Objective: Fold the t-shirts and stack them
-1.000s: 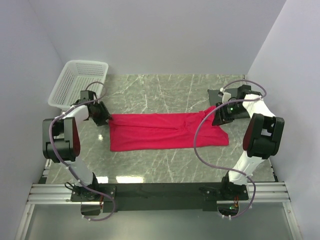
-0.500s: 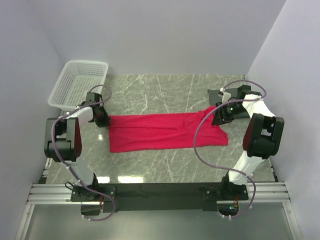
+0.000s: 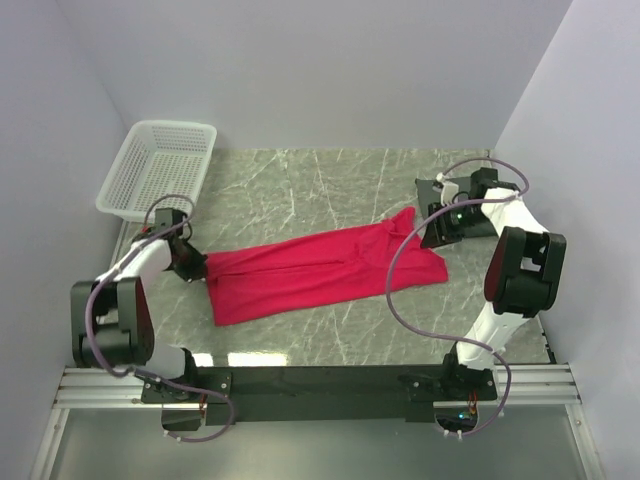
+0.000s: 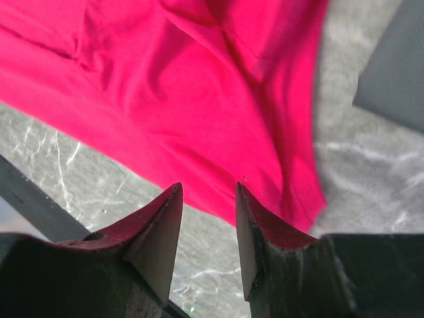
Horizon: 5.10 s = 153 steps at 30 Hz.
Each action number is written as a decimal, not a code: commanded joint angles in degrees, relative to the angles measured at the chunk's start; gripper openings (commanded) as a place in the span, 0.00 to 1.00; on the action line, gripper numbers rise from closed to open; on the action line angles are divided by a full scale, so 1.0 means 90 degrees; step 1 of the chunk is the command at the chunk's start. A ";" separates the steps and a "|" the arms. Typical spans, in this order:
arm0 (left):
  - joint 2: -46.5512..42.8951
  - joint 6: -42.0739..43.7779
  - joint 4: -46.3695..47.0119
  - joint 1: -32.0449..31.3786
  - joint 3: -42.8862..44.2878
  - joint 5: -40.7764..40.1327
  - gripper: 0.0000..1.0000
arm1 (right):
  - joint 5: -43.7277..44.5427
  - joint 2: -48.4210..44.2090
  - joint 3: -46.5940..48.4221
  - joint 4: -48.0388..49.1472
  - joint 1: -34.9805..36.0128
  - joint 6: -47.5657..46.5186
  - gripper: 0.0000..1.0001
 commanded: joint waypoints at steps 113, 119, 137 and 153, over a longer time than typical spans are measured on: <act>0.1426 0.2353 0.1478 -0.3077 0.2400 0.1335 0.64 | 0.2940 0.1354 0.1485 0.1120 0.2958 0.0093 0.47; 0.1221 0.2235 0.1595 -0.3028 0.2078 0.1344 0.64 | 0.3301 0.1032 0.1114 0.1393 0.3105 0.0025 0.47; 0.0879 0.2118 0.1693 -0.2970 0.1696 0.1315 0.64 | 0.4406 0.0786 0.0966 0.2077 0.3115 0.0240 0.44; 0.0869 0.2118 0.1741 -0.2921 0.1638 0.1432 0.64 | 0.3314 0.1021 0.1434 0.1600 0.2500 0.0416 0.24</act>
